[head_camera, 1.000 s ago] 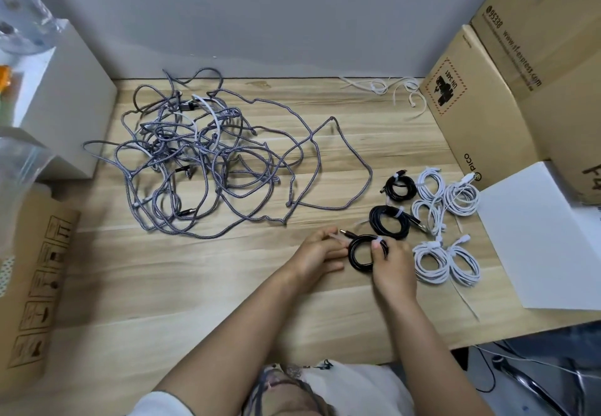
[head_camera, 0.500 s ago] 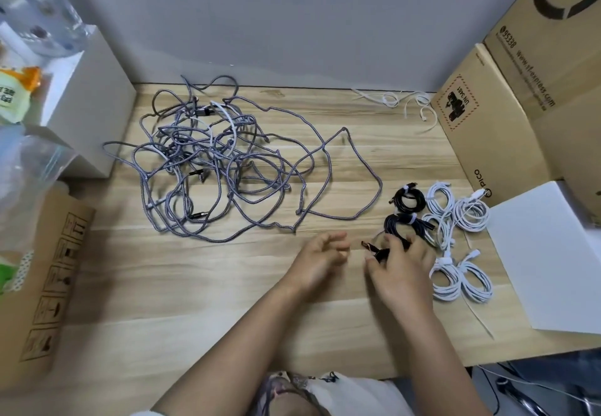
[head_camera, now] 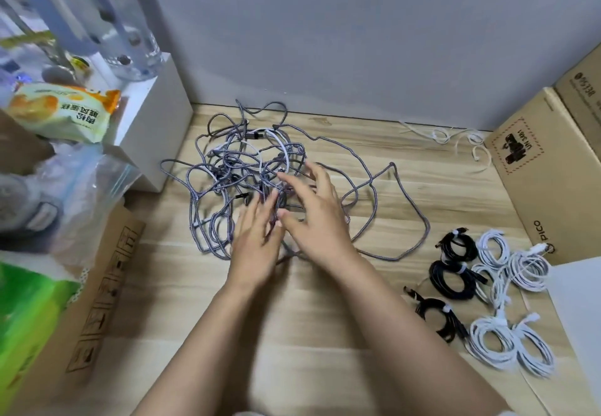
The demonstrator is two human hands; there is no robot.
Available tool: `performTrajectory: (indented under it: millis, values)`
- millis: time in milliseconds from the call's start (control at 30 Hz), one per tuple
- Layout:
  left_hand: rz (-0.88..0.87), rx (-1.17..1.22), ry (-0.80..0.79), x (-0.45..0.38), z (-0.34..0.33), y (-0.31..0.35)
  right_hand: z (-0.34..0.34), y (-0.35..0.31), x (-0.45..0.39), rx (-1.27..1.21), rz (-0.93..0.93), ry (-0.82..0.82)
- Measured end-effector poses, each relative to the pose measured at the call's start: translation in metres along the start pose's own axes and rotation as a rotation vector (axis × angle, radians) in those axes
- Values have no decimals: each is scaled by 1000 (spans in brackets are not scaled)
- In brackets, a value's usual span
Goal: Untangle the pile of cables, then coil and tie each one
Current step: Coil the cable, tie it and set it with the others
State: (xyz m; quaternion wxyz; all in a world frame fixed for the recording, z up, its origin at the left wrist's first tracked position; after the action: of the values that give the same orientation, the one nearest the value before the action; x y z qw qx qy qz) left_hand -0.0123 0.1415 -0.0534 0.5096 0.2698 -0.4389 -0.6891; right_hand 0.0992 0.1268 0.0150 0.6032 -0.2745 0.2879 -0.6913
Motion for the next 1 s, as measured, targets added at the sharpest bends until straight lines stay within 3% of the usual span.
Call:
performTrajectory:
  millis: [133,233,400,600,867,1000]
  values:
    - [168,-357,-302,-3,-41,-10,-17,11,-41,-237,-206,-114]
    - [227,-532,-336,-3,-51,-18,-21,11,-43,-585,-253,-153]
    - [255,-663,-334,-8,-53,-33,19,-5,-23,-913,-192,53]
    - [281,-656,-336,-24,-46,-37,73,-30,19,-1207,-181,100]
    - [340,-473,-372,-40,-37,-29,106,-66,69,-1289,-53,2]
    - [344,-387,-431,-32,-19,-1,109,-63,75,-1204,-53,54]
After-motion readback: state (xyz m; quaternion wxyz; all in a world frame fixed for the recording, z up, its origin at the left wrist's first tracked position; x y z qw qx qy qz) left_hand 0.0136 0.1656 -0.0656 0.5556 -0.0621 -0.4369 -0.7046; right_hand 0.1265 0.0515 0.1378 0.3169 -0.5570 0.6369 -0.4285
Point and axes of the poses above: each hand's wrist, its own x-axis away from the middle knuckle, its own z-axis out of the back of the hand, y = z × x, the point moved 8 cm from there along -x, towards the middle knuckle, and after that the axes turned 4 degrees about -y, right-handed, at the moved point
